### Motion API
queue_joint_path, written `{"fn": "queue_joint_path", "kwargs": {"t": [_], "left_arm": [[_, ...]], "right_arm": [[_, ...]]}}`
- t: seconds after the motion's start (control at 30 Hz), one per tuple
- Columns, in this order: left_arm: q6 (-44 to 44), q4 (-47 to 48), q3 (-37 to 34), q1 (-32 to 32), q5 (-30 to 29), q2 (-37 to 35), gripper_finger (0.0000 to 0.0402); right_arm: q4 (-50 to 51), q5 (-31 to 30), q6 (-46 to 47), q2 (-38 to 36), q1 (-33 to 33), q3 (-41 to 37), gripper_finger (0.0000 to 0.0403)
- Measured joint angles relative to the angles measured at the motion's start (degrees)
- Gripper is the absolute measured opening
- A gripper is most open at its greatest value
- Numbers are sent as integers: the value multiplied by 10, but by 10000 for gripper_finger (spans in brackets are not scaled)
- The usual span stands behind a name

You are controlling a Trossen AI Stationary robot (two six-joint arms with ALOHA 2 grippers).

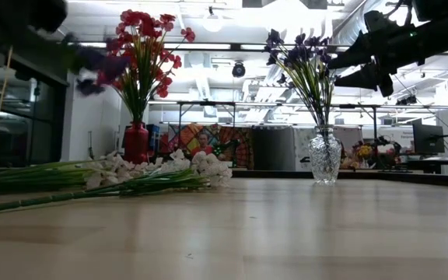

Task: Sort flowers into vase by color
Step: Put the violet flowers into the transparent vase

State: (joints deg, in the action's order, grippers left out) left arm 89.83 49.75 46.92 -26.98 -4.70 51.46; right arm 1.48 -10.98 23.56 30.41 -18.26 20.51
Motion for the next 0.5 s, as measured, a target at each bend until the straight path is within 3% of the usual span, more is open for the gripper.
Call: {"fn": "queue_joint_path", "kwargs": {"t": [0.23,0.33,0.5], "left_arm": [[-310,-137,44,36,93,82,1],[-480,-125,94,79,87,148,1],[-761,-160,173,183,21,252,0]], "right_arm": [[0,-6,11,0,0,0,243],[0,-5,30,0,0,0,243],[-33,1,69,0,0,0,243]]}}
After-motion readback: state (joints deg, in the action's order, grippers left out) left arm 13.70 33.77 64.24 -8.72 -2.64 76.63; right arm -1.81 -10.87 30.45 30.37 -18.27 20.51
